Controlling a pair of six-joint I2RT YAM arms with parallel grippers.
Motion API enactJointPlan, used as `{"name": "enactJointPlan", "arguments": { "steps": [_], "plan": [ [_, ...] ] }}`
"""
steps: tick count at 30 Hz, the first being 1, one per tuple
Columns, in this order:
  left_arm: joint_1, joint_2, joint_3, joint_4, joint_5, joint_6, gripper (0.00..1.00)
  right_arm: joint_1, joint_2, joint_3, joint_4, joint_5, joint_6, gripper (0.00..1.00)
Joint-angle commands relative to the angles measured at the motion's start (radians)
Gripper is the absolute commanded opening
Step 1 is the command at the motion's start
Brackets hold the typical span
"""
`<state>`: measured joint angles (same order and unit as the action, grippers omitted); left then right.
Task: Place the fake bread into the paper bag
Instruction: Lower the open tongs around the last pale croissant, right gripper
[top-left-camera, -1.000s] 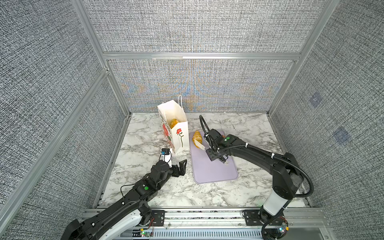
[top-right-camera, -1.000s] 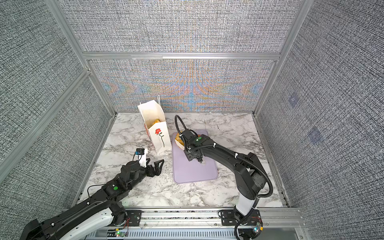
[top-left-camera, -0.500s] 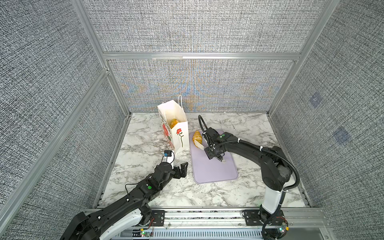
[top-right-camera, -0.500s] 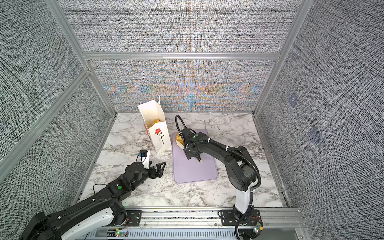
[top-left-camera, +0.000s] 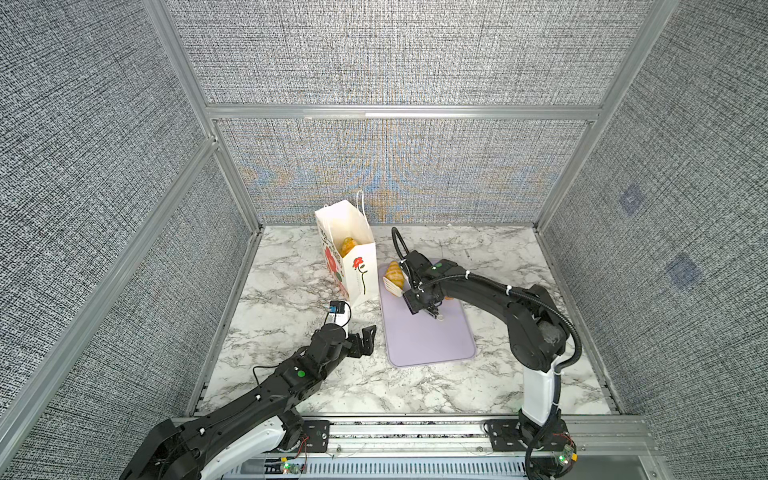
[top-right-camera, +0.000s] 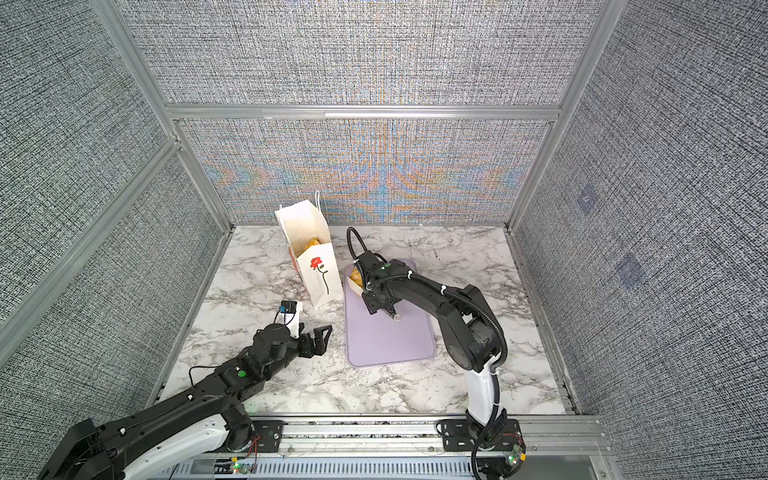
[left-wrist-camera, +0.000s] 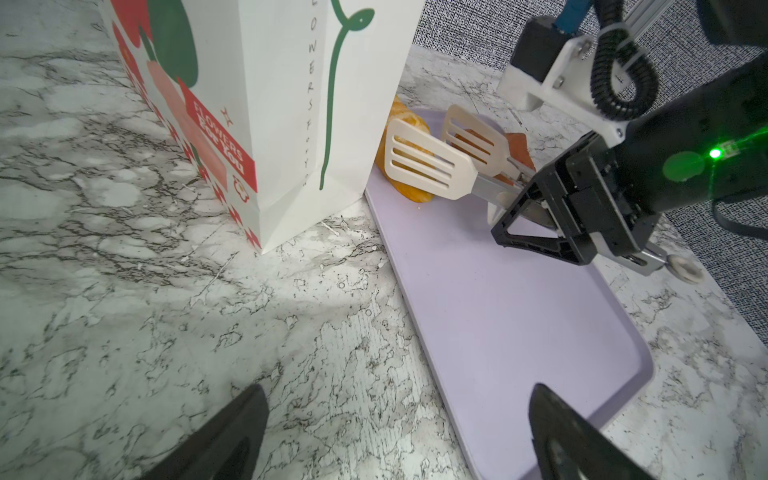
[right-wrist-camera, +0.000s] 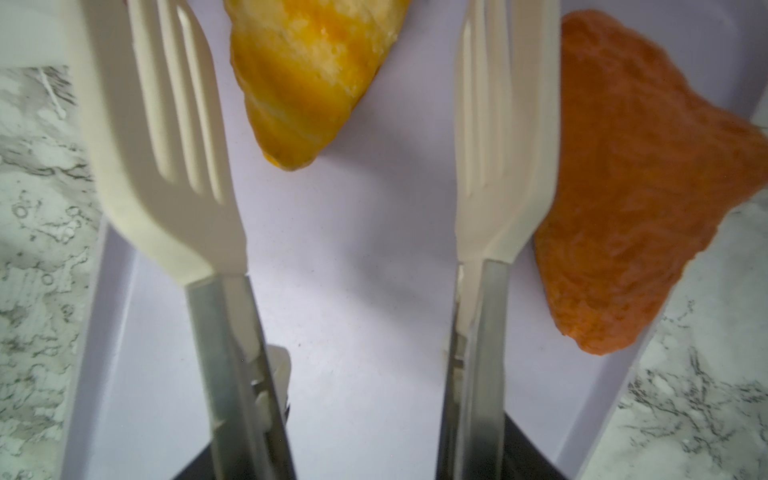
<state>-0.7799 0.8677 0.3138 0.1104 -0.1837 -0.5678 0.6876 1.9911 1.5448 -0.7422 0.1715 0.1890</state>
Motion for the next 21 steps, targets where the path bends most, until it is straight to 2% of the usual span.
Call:
{"name": "enactJointPlan", "arguments": {
  "steps": [1,14,21],
  "plan": [
    [-0.001,0.002,0.0,0.033,-0.005,0.006,0.99,-0.002,0.018,0.027,-0.026,-0.002,0.01,0.64],
    [-0.002,0.008,0.007,0.03,-0.017,0.021,0.99,-0.013,0.093,0.121,-0.081,0.008,-0.017,0.63],
    [-0.004,0.04,0.016,0.046,0.001,0.028,0.99,-0.023,0.103,0.127,-0.102,0.006,-0.034,0.55]
  ]
}}
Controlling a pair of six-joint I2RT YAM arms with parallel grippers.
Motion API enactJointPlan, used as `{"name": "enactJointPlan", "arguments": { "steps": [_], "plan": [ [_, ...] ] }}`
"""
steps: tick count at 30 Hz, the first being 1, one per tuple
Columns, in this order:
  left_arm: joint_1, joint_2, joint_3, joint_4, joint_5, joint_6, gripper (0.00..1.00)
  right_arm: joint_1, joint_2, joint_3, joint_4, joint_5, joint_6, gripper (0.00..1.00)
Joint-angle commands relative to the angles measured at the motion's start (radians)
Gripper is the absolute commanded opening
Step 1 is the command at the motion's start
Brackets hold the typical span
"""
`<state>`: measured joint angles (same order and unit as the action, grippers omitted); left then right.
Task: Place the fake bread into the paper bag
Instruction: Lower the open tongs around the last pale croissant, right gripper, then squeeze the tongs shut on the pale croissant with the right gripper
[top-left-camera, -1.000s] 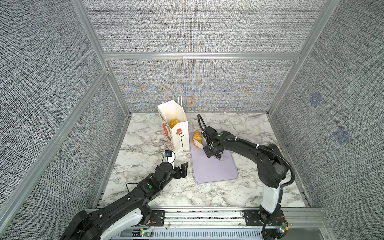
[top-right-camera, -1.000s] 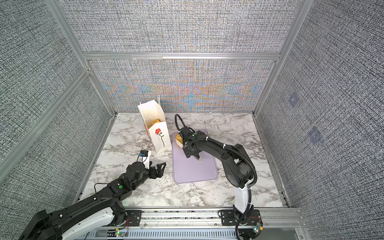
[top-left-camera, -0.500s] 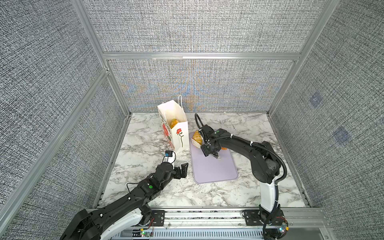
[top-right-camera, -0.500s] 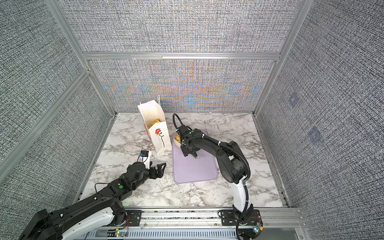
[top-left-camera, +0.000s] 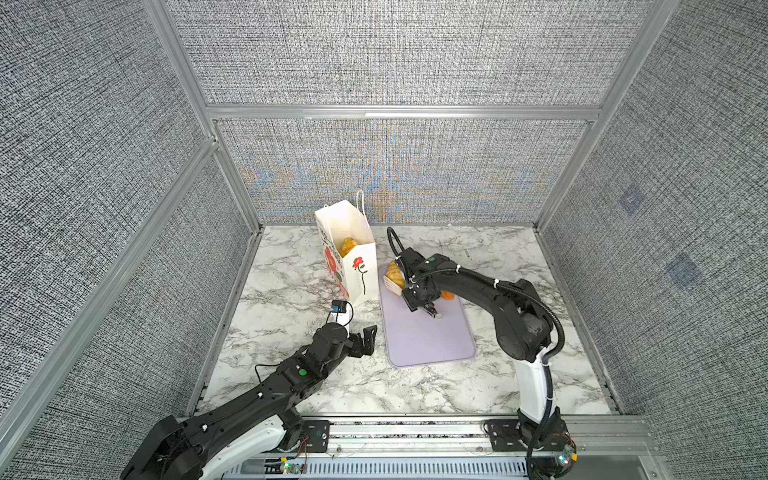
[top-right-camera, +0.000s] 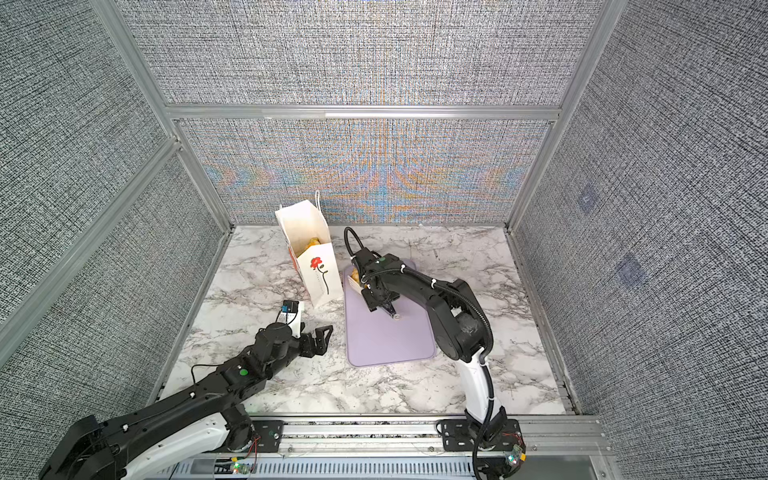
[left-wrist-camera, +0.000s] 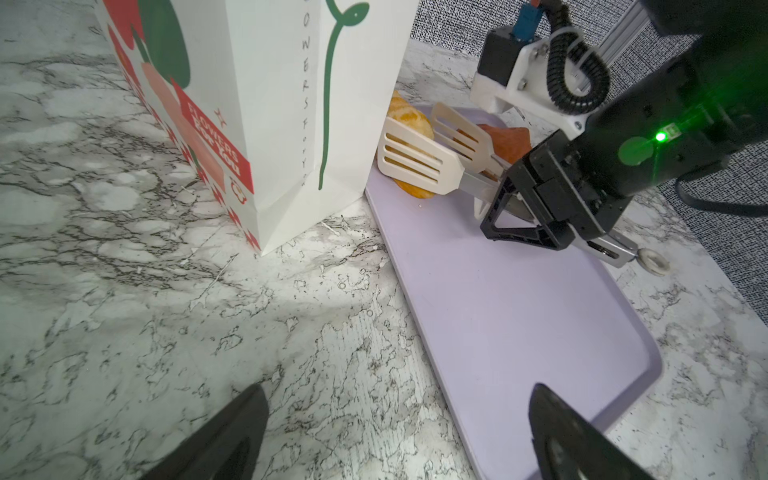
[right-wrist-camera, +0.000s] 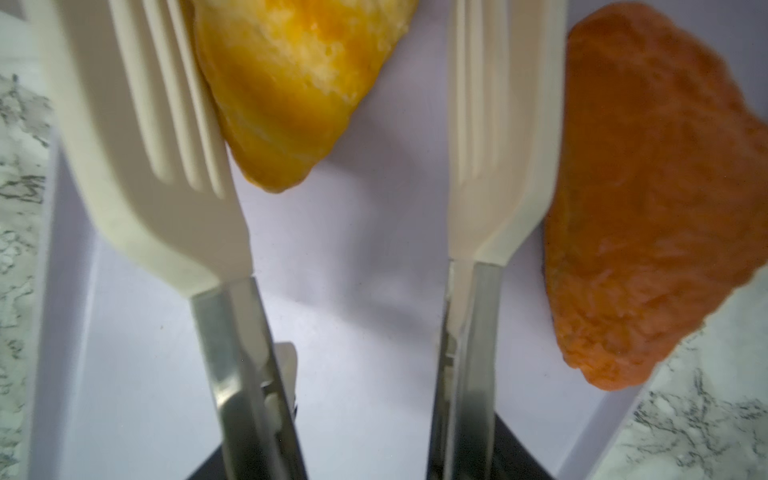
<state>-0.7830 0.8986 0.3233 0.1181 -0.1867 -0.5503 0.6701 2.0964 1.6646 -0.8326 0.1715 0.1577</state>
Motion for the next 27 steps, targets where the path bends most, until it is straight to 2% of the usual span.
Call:
{"name": "enactJointPlan", "arguments": {
  "steps": [1,5,13,27],
  "plan": [
    [-0.002,0.012,0.005,0.044,0.006,0.009,0.99,-0.005,-0.005,0.005,-0.012,0.004,-0.004,0.53],
    [-0.002,0.017,0.005,0.064,0.013,0.005,0.99,-0.007,-0.027,-0.013,-0.005,-0.007,-0.008,0.46],
    [-0.003,0.013,0.014,0.061,0.013,0.003,0.99,-0.007,-0.085,-0.077,0.033,-0.027,-0.01,0.39],
    [-0.004,-0.048,0.028,0.021,-0.008,-0.008,0.99,-0.009,-0.226,-0.194,0.09,-0.045,0.002,0.39]
  ]
}}
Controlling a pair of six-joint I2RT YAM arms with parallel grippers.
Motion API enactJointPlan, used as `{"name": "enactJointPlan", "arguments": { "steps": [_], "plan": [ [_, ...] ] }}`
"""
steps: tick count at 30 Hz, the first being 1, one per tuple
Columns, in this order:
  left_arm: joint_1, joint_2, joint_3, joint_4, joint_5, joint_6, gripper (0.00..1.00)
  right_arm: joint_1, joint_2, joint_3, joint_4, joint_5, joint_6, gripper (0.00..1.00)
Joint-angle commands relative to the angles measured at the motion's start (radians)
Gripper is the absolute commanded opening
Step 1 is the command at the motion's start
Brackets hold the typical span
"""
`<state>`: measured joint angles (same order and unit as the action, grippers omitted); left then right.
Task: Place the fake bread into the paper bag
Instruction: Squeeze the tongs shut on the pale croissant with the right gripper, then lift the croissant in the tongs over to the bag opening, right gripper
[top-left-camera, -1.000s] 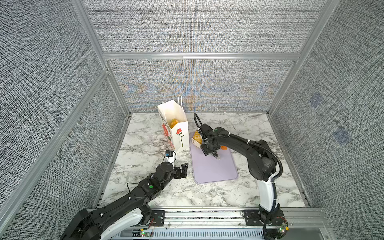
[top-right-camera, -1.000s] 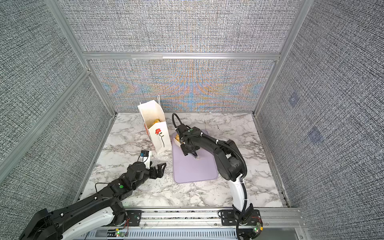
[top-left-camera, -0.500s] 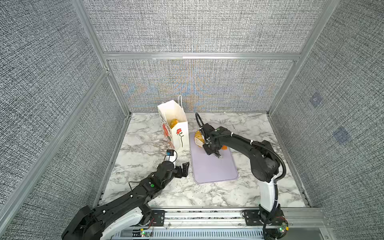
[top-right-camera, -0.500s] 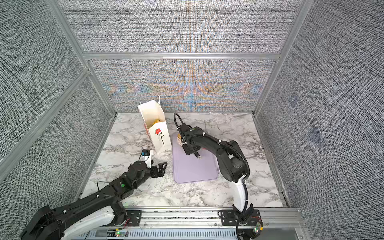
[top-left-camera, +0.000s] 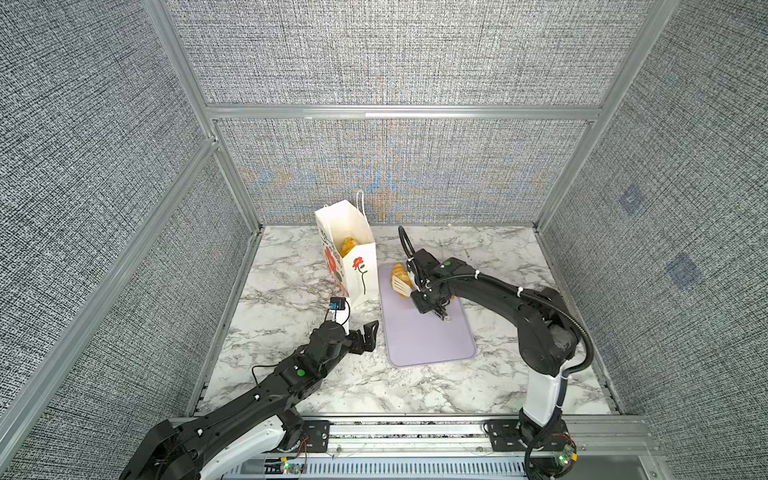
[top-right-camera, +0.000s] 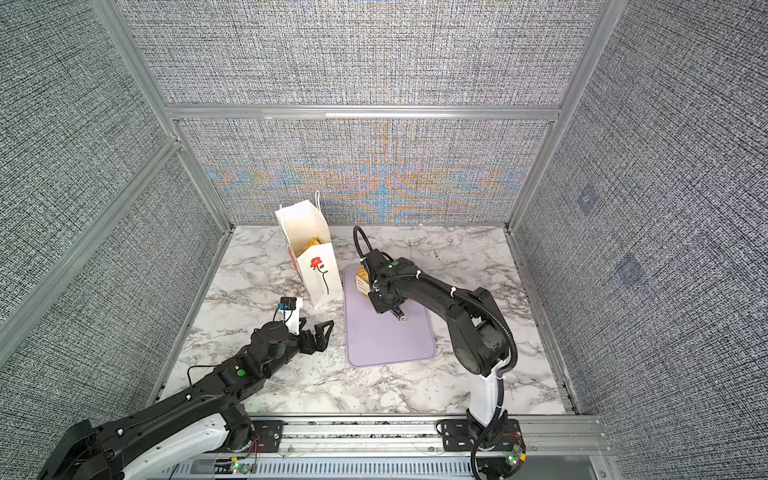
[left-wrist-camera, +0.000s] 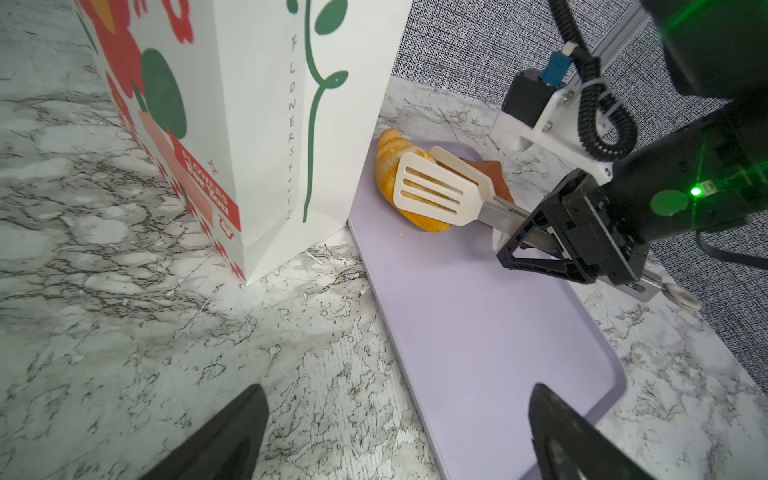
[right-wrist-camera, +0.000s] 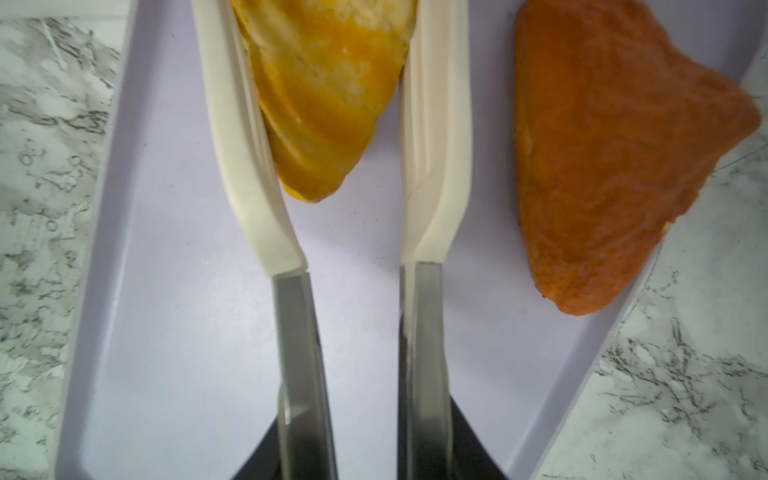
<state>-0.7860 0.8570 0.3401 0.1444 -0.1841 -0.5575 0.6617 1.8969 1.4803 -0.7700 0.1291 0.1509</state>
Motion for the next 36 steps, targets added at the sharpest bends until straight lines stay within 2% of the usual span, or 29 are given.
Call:
{"name": "enactJointPlan", "arguments": {
  "steps": [1,21,36],
  "plan": [
    [-0.001,-0.01,0.013,-0.007,-0.012,-0.001,0.99,-0.001,-0.039,-0.018,0.03,-0.005,0.01,0.39],
    [-0.01,0.0,0.111,-0.059,-0.049,0.059,0.99,0.019,-0.247,-0.072,0.022,-0.018,0.021,0.39],
    [-0.008,-0.016,0.213,-0.118,-0.086,0.132,0.99,0.05,-0.351,0.013,-0.017,-0.039,0.013,0.39]
  ]
}}
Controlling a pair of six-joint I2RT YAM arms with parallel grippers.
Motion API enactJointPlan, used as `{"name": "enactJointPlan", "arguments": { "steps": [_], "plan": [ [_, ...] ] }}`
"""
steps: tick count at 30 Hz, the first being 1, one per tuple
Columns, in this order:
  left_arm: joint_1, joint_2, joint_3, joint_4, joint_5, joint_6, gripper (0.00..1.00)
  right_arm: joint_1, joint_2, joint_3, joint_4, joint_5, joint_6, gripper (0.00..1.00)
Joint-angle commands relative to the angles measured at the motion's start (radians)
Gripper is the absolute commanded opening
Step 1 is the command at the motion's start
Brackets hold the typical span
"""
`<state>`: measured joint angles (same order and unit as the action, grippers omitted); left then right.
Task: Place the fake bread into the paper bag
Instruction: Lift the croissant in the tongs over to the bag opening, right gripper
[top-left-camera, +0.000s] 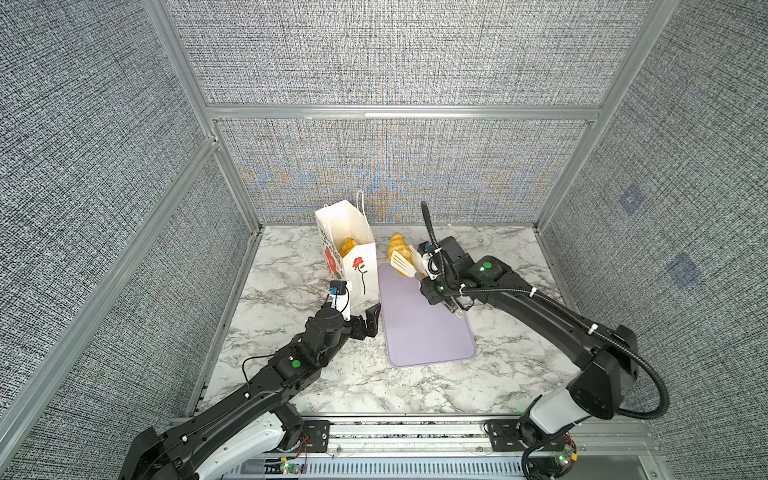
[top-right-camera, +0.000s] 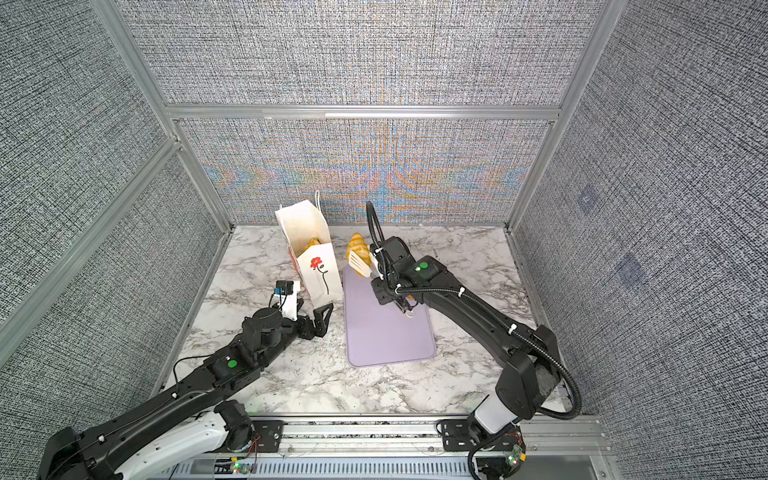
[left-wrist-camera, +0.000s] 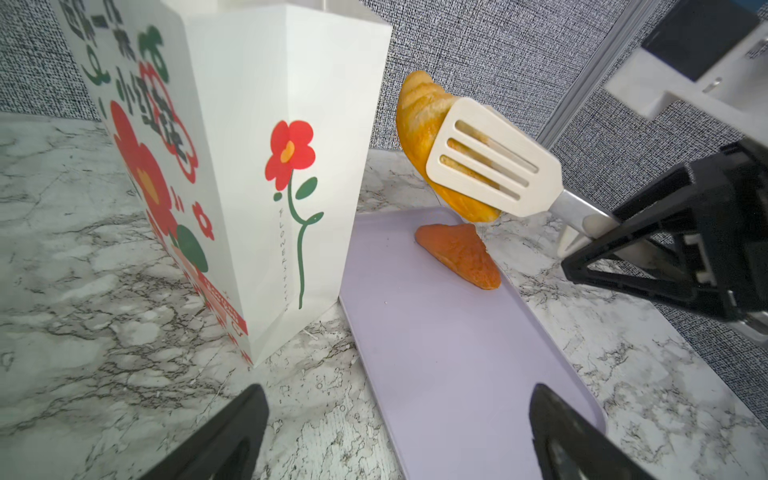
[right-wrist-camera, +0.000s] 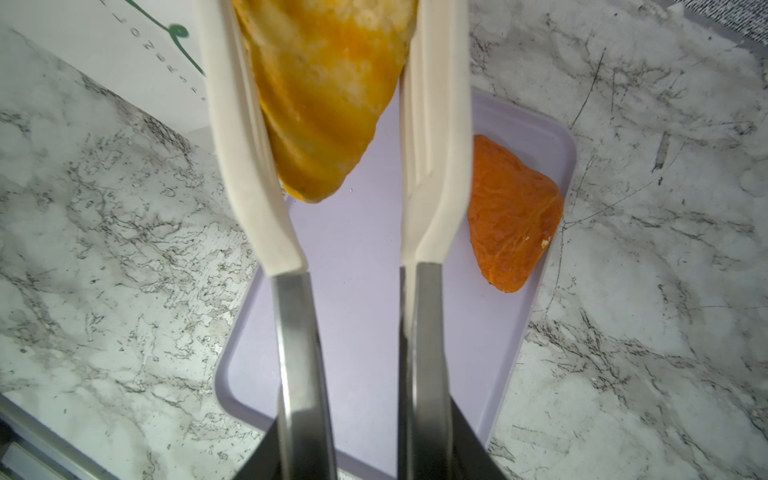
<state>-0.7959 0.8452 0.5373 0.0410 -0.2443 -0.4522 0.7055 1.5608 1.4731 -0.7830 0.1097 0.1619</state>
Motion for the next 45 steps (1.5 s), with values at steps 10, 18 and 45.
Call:
{"name": "enactJointPlan", "arguments": {
  "steps": [10,18,45],
  "plan": [
    [0.009,0.0,0.083,-0.074,-0.07,0.078,1.0,0.047,-0.063,0.09,0.008,-0.033,-0.012,0.39],
    [0.059,-0.021,0.115,-0.111,-0.06,0.104,1.0,0.083,-0.052,0.162,0.022,-0.039,-0.033,0.39],
    [0.262,-0.061,0.109,-0.163,0.031,0.115,1.0,0.083,0.336,0.629,-0.013,-0.105,-0.087,0.39]
  ]
}}
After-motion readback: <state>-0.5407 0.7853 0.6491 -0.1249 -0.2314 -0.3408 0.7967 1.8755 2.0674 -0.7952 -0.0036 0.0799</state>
